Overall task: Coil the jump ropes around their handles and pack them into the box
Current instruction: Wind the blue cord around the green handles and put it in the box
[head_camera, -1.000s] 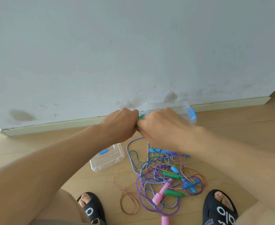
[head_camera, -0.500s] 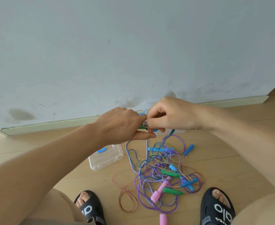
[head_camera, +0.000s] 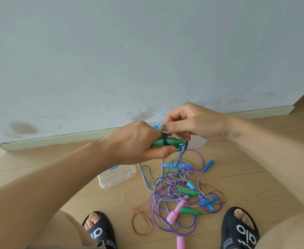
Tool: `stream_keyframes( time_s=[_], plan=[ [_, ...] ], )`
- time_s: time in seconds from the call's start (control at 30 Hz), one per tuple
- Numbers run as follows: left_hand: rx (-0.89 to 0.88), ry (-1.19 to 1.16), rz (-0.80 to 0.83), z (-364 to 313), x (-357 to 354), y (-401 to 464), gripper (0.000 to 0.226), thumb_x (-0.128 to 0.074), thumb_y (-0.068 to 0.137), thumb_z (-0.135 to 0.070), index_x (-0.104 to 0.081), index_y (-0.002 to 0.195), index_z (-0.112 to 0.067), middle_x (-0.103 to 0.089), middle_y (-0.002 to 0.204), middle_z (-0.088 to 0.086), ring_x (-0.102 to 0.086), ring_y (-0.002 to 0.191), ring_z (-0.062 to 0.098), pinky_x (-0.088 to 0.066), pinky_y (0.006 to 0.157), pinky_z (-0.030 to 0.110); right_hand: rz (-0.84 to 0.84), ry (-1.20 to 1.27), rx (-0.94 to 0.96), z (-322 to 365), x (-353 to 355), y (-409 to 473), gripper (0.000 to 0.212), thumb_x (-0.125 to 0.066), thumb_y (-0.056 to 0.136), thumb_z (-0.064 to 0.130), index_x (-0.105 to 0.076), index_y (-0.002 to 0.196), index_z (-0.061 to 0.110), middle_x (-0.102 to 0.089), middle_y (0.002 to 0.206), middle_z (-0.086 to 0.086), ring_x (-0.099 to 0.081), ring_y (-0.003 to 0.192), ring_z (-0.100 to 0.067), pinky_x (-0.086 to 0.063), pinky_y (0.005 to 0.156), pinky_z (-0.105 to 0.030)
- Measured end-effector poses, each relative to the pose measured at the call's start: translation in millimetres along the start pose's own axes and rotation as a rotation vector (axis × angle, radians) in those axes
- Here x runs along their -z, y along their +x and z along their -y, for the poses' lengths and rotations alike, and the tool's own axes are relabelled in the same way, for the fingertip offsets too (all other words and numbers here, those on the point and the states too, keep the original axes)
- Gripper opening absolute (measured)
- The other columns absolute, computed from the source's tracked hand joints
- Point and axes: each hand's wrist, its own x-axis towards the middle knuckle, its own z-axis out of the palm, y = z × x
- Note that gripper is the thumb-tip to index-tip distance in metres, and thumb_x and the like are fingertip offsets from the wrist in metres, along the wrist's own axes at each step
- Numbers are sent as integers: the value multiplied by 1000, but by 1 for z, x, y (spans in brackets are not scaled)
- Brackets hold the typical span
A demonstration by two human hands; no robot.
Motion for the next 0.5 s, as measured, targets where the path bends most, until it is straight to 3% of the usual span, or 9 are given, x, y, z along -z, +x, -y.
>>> stream_keyframes(
  time_s=[0.1,0.2,0.23,0.3,0.4,0.5],
  plan=[
    [47,-245,-194,-4,7,-1,40,-42,83,-62,-43,60,-29,-33,46,-3,-33,46,13,-25,44,15,-54,334,-34,-6,-8,7,32,-64,91,34,-53,63,23,-22,66,-4,-17,56,-16,-18,46,-24],
    [199,-361,-313,-7,10,-1,59,-42,85,-62,-56,68,-7,-37,52,4,-30,49,11,-27,48,24,-109,506,-79,-10,-25,15,37,-44,102,32,-43,66,27,-20,61,5,-9,51,-11,-6,45,-26],
    [264,-402,-331,-8,11,-1,60,-44,88,-60,-58,71,-5,-43,56,10,-31,50,9,-30,50,27,-131,550,-93,-10,-29,16,35,-40,103,29,-42,68,25,-23,58,6,-10,49,-10,-6,44,-26],
    [397,-523,-378,-7,12,3,50,-47,95,-53,-60,70,-11,-49,55,3,-37,51,11,-34,52,28,-171,619,-118,-13,-37,16,32,-39,104,28,-43,73,20,-26,57,5,-12,45,-9,-6,43,-26],
    [506,-547,-392,1,14,8,46,-46,98,-52,-59,70,-18,-52,57,-5,-39,48,12,-35,49,23,-269,598,-147,-15,-45,16,33,-42,105,30,-47,76,16,-26,58,3,-14,45,-10,-10,41,-24],
    [512,-473,-342,7,13,11,37,-45,99,-49,-57,85,-17,-55,62,3,-40,46,12,-34,46,21,-422,316,-135,-9,-48,16,33,-44,104,28,-54,78,11,-32,52,7,-20,43,-11,-17,40,-22]
  ],
)
